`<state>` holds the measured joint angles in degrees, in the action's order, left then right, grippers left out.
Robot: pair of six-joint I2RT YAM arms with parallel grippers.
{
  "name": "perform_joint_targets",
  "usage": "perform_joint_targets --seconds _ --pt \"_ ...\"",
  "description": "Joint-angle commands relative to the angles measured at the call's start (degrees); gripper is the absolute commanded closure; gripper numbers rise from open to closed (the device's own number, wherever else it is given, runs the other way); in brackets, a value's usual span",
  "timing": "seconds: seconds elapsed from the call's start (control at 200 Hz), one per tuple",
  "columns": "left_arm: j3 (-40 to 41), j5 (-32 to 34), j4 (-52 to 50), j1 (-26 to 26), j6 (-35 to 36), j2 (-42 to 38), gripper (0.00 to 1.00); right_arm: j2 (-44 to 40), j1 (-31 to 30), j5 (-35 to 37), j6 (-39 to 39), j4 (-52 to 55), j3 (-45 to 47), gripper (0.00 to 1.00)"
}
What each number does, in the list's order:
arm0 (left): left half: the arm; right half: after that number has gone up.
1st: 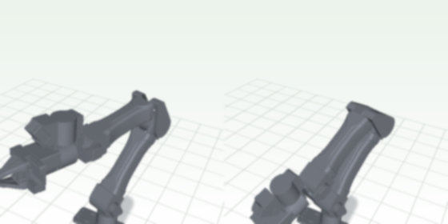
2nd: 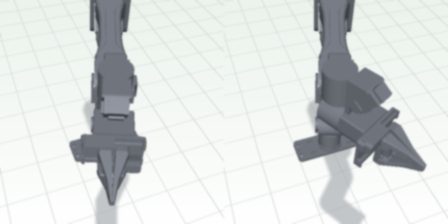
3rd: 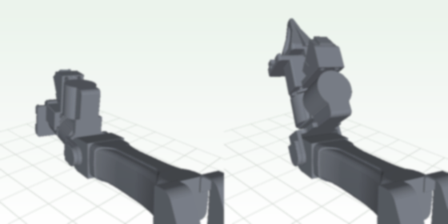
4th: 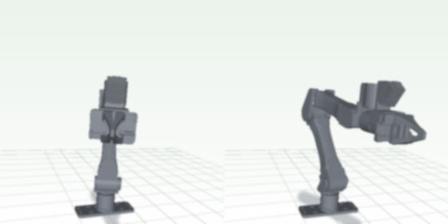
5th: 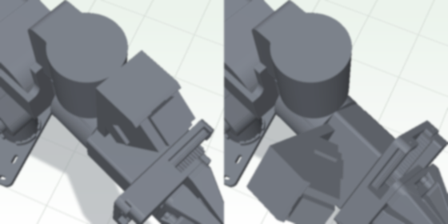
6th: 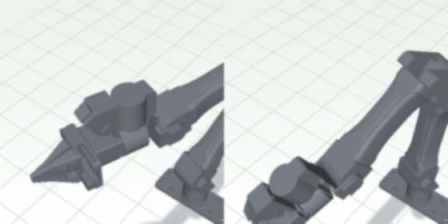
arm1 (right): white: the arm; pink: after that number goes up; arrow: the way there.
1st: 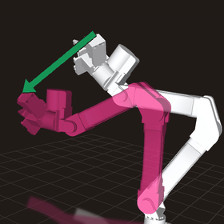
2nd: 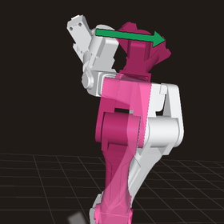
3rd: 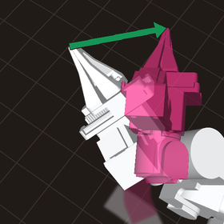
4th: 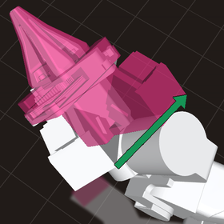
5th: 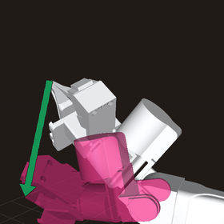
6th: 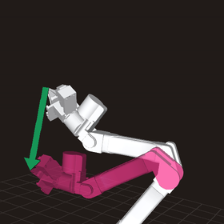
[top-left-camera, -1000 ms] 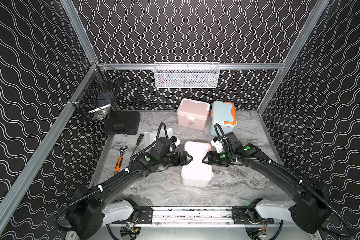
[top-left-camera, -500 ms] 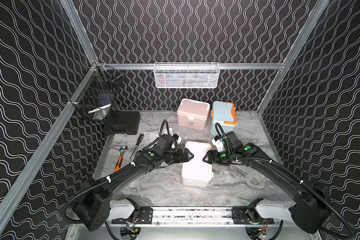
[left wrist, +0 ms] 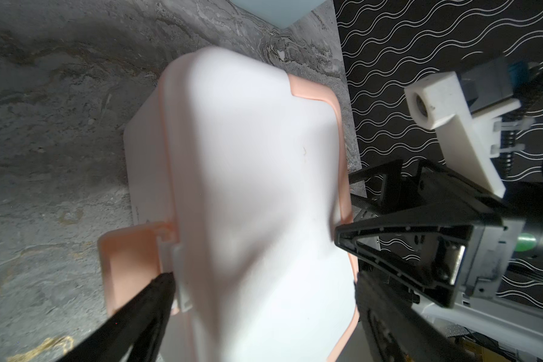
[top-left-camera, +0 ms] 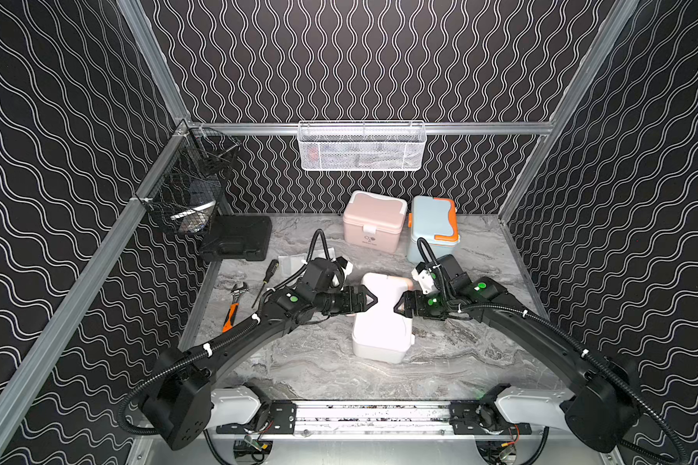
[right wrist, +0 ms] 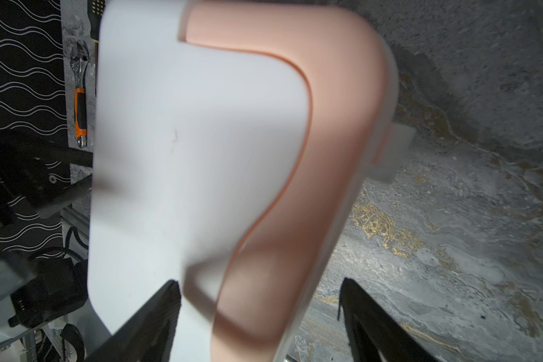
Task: Open first aid kits and take out gauze
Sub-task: Open the lid of the first aid kit.
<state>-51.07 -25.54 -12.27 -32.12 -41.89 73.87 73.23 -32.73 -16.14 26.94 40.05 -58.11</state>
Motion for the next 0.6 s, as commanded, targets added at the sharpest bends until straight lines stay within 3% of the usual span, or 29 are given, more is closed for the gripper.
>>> perform_joint_targets --seconds 0.0,0.285,0.596 --pt "0.2 -1.2 2.4 0.1 0.1 0.7 0.06 0.1 -0.1 0.1 -0.3 1.0 -0.3 0.18" --pt "0.5 -2.3 4.1 0.1 -0.7 1.9 0.06 1.4 -0.1 -0.8 -0.6 0.9 -0.9 0.18" --pt "3.1 -8.2 12.6 -0.1 -7.0 0.1 0.06 4.1 -0.1 -4.9 -1.4 0.0 -3.3 0.18"
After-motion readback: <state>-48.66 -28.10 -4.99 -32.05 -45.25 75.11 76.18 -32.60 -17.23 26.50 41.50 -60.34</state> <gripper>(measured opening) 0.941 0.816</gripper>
